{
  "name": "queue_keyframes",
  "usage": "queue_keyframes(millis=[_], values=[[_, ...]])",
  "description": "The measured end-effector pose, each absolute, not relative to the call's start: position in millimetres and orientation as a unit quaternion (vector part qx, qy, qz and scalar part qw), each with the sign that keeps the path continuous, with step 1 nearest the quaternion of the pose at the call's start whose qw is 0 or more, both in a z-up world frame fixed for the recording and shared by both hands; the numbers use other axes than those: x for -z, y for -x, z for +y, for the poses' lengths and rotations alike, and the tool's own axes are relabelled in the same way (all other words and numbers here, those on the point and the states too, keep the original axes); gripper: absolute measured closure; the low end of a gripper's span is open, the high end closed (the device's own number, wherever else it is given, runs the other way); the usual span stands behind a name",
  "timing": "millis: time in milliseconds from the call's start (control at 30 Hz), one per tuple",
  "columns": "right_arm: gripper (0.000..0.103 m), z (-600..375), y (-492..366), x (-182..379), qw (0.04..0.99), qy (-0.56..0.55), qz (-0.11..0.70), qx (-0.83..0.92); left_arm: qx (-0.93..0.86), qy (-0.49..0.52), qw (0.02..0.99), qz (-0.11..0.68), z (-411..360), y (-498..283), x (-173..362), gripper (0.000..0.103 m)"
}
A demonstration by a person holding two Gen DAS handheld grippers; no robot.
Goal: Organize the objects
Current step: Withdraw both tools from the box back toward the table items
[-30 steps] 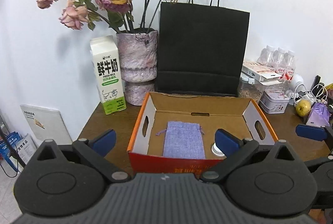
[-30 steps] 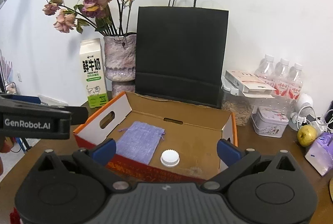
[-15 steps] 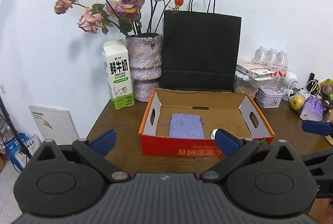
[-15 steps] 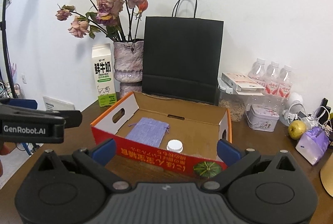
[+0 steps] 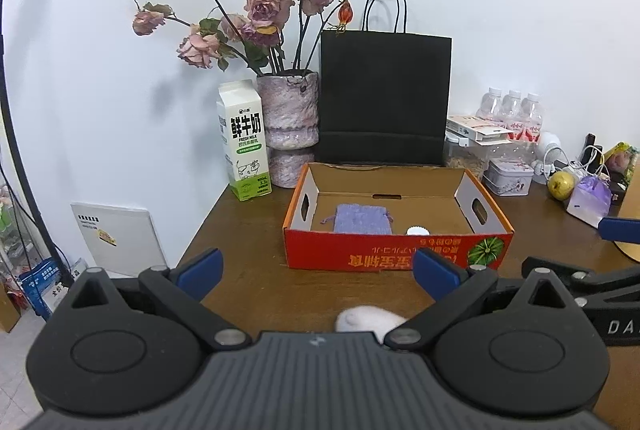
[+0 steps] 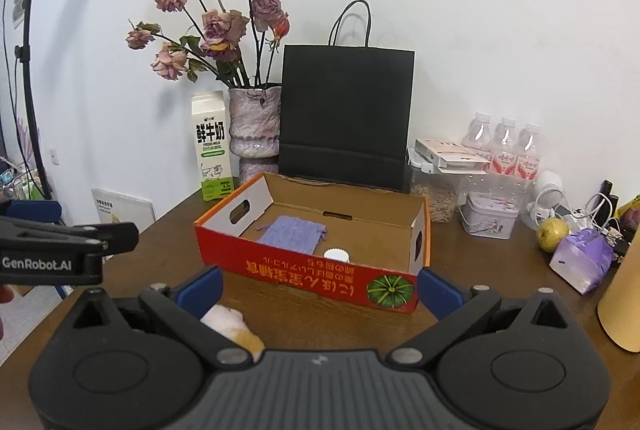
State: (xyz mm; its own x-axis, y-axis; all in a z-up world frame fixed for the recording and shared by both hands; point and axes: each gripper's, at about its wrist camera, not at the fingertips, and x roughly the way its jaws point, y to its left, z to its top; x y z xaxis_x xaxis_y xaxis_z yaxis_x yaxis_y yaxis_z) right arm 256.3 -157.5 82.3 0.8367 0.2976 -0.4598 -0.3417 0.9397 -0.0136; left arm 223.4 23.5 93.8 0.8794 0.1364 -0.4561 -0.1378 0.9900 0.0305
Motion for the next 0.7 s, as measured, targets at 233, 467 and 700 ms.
queue_keyframes(millis=[233, 467, 700], values=[[0.0, -170, -230, -81, 0.959, 0.044, 0.228, -0.165, -0.074, 0.003, 0.97, 0.232, 24, -197, -90, 0.0], [0.0, -180, -204, -76, 0.959, 0.041, 0.229, -0.161, -0.076, -0.001, 0.971, 0.227, 25, -173, -87, 0.0], [0.0, -186, -181, -72, 0.96, 0.048, 0.224, -0.163, -0.067, -0.014, 0.971, 0.228, 25, -153, -78, 0.0]])
